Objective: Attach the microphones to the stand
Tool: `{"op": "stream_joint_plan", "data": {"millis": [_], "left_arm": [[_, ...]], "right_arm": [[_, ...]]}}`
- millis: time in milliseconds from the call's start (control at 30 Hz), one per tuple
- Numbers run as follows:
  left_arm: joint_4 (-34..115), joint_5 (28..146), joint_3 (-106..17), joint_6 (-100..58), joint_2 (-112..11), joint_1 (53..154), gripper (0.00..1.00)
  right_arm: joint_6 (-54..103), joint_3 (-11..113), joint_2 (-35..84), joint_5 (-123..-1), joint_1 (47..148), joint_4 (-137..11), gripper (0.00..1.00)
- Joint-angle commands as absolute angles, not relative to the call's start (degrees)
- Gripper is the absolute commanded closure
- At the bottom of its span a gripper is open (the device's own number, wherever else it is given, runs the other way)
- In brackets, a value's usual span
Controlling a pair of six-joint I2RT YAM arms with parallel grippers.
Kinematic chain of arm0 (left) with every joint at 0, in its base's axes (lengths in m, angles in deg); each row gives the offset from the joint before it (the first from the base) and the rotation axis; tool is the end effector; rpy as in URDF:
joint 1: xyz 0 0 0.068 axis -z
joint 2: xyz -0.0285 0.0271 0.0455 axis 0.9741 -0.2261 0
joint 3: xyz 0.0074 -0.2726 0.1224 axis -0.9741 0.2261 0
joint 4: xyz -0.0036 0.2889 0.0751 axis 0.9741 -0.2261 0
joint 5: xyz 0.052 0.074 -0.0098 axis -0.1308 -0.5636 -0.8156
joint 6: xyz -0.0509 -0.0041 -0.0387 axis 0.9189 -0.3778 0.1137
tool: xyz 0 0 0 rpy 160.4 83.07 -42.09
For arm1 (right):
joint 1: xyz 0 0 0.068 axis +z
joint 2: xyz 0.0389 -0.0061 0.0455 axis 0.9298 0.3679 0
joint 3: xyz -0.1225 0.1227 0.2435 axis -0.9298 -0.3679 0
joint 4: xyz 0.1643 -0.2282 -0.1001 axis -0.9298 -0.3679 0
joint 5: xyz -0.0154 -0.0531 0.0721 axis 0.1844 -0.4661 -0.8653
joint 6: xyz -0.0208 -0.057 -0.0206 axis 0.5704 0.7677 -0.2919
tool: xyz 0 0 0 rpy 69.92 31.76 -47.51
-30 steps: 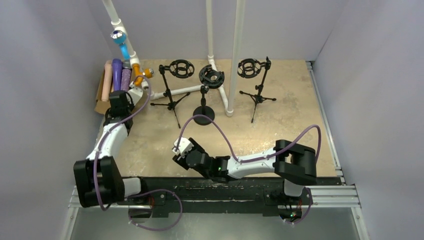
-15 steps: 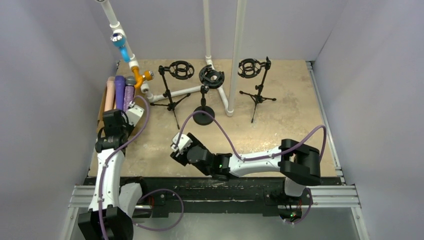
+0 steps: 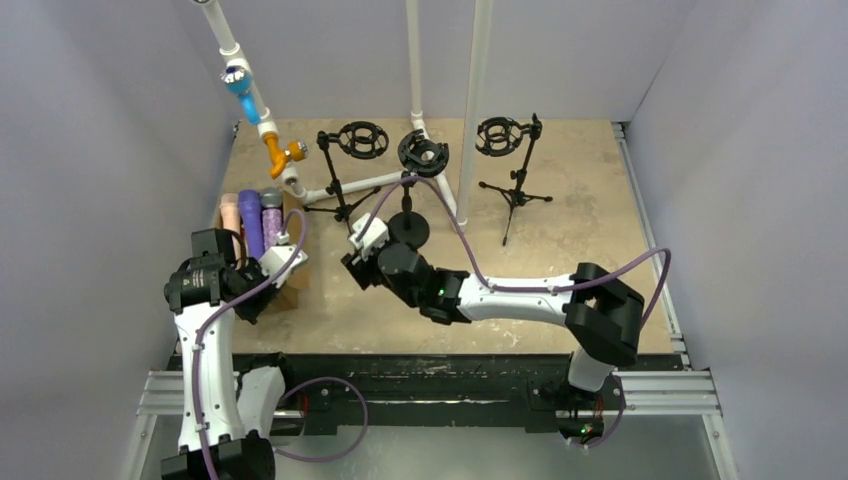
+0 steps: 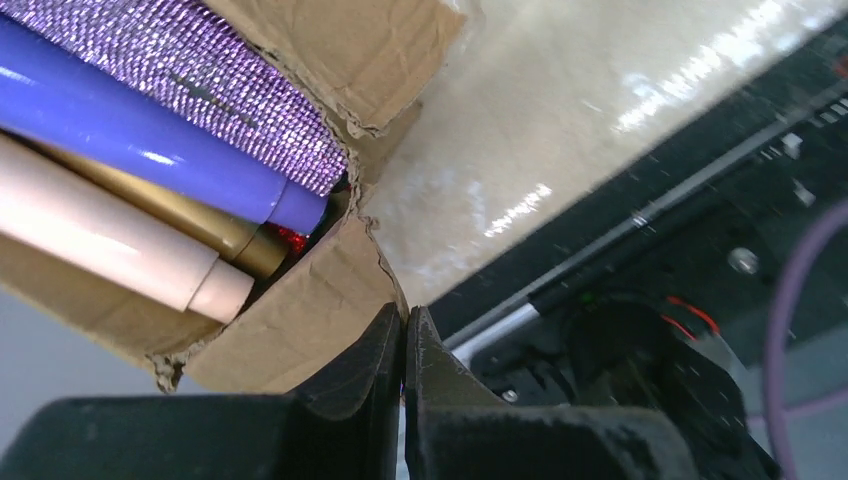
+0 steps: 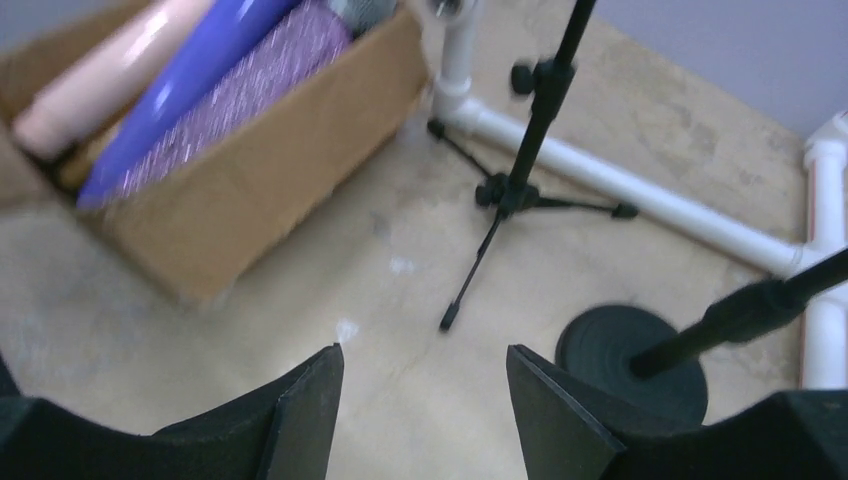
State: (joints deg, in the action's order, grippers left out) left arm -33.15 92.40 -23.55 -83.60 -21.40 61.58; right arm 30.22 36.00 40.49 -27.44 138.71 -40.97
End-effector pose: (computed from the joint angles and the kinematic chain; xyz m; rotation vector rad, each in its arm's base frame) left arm 0.1435 0.0271 0.2973 0.8831 2.5180 0.0372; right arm 0.1677 0.4020 0.2495 -0.7518 1.6714 0.4520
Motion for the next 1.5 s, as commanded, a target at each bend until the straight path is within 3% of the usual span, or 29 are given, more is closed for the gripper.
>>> {"op": "stream_joint_plan", "data": {"millis": [0, 100, 133, 300, 400, 533, 733, 967, 1467], "left_arm": [[-51.75, 102.16, -27.74, -92.43, -22.21, 61.73, 1.00], [-55.85, 104.75, -29.76, -94.54, -22.46, 61.76, 0.99], [-56.96, 105.85, -30.08, -95.42, -22.30, 61.81, 0.94], [-56.52, 108.98, -34.45, -94.72, -21.66, 61.82, 0.52], [-56.03, 109.23, -37.49, -93.55, -22.67, 61.75, 0.42], [-56.77, 109.26, -40.77, -93.33, -24.82, 61.73, 0.41], [-56.75, 109.17, -43.81, -92.77, -27.62, 61.66, 0.41], [-52.65, 106.42, -43.25, -90.98, -29.08, 61.56, 0.42], [-47.69, 102.63, -43.52, -88.72, -31.65, 60.96, 0.42]], "right_arm": [[28.57, 46.98, 40.34, -35.06, 132.77, -42.70, 0.37], [29.70, 55.82, 44.06, -38.30, 129.63, -46.21, 0.38], [29.91, 58.69, 45.39, -39.64, 129.04, -47.39, 0.38], [31.10, 73.95, 53.89, -44.69, 128.18, -53.69, 0.40], [31.06, 81.52, 58.88, -47.13, 128.17, -56.00, 0.45], [30.62, 87.23, 63.47, -50.87, 128.17, -57.45, 0.57], [30.47, 97.21, 70.19, -52.73, 127.81, -59.48, 0.84], [26.89, 112.77, 78.98, -54.77, 124.80, -61.71, 0.88], [17.32, 120.97, 87.49, -53.76, 122.46, -50.75, 0.92]]}}
